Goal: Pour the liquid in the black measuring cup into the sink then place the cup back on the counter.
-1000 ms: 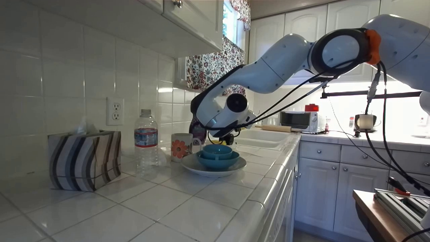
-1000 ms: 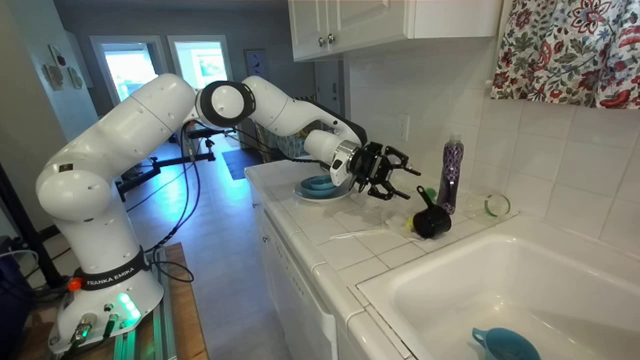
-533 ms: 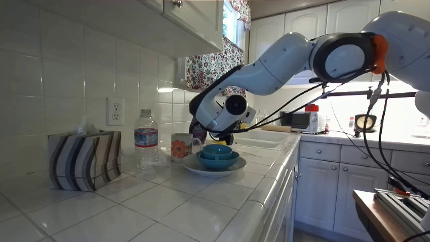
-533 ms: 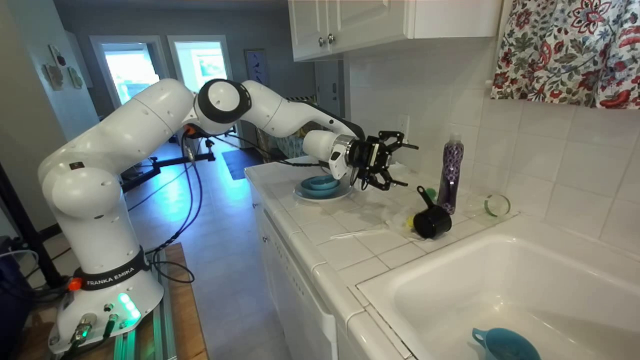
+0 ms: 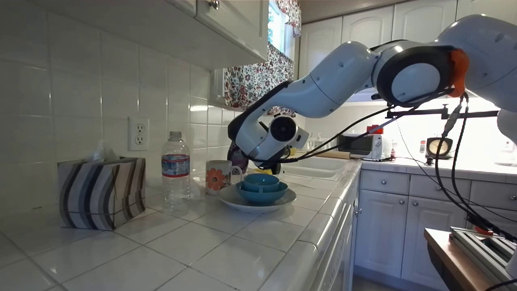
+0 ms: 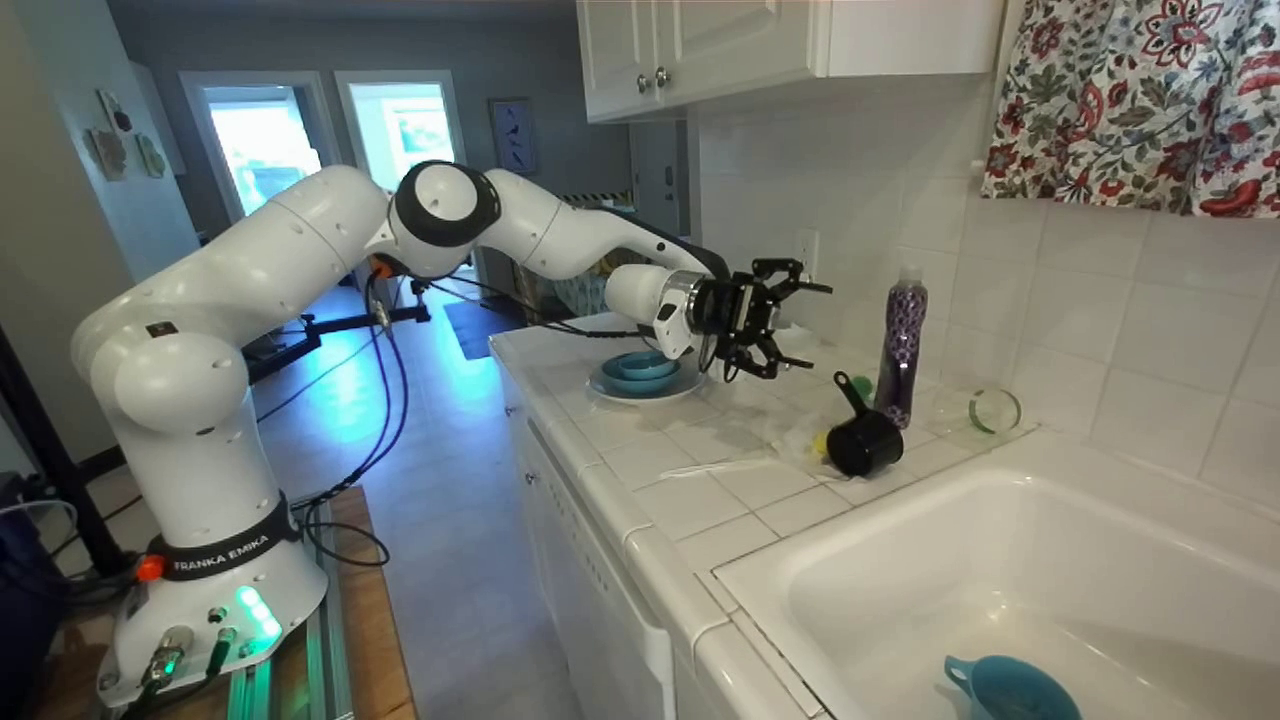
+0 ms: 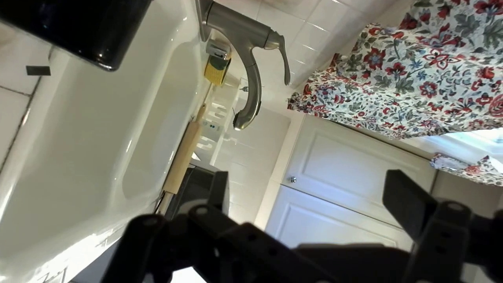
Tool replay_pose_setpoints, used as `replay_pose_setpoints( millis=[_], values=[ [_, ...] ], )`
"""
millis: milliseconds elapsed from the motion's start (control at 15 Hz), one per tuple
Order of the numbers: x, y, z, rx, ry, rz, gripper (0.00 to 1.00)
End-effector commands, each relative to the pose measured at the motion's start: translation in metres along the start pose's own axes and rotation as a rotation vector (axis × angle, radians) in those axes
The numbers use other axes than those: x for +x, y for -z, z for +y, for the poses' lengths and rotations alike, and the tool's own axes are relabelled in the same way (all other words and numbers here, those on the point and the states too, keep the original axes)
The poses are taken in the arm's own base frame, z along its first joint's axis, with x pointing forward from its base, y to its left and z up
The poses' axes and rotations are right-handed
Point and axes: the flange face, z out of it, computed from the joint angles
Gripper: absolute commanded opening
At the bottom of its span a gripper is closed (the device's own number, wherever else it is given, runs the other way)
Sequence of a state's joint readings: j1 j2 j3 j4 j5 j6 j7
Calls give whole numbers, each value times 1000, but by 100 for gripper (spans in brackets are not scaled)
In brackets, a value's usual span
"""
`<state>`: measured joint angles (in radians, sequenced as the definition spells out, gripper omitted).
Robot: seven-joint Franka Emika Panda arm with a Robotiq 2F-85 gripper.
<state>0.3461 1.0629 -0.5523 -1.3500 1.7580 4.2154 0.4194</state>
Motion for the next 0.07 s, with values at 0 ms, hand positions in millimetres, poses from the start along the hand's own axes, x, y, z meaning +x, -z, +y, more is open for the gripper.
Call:
replay_pose_setpoints(
  millis=[0],
  values=[
    [0, 0, 0, 0, 0, 0, 100]
  ],
)
